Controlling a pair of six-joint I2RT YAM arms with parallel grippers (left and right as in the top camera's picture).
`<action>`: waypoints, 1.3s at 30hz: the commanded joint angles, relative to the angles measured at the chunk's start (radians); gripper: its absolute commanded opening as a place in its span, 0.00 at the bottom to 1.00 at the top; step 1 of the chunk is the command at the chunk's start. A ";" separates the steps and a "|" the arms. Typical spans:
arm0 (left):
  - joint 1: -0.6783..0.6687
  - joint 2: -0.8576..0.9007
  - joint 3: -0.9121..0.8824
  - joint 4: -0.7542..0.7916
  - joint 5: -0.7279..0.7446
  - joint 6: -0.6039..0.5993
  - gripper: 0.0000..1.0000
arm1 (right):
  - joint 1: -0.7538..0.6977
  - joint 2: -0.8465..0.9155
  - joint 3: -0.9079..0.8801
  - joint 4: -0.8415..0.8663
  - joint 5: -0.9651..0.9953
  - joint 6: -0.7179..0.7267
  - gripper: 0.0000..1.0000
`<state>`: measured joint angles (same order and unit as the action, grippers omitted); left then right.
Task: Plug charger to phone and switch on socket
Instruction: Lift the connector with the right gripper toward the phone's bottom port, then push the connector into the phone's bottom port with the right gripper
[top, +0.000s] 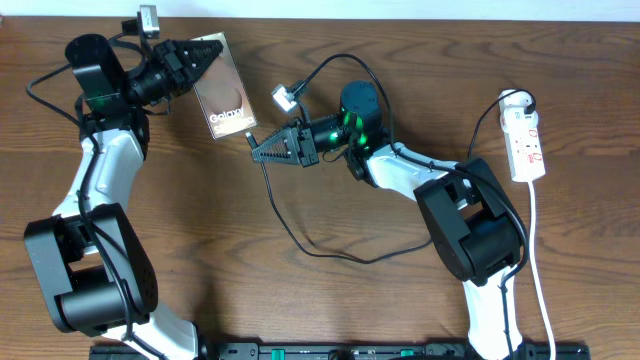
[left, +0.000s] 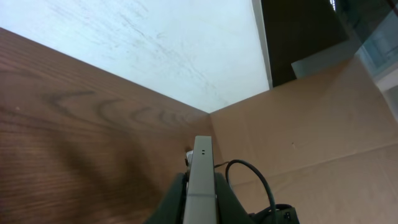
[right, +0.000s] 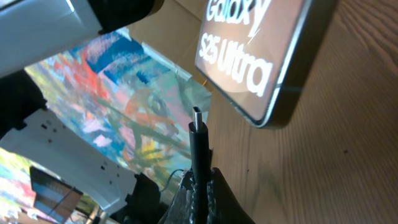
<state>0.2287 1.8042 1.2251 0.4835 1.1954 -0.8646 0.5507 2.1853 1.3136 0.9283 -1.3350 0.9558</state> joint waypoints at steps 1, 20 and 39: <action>-0.001 -0.025 0.008 0.017 -0.018 -0.040 0.07 | 0.000 -0.003 0.007 0.004 0.036 0.062 0.01; -0.014 -0.025 0.008 0.032 -0.083 -0.099 0.08 | 0.007 -0.003 0.007 0.004 0.105 0.122 0.01; -0.042 -0.025 0.008 0.032 -0.084 -0.098 0.07 | 0.007 -0.003 0.007 0.004 0.106 0.125 0.01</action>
<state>0.2089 1.8042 1.2251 0.5030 1.0973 -0.9463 0.5537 2.1853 1.3136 0.9291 -1.2434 1.0729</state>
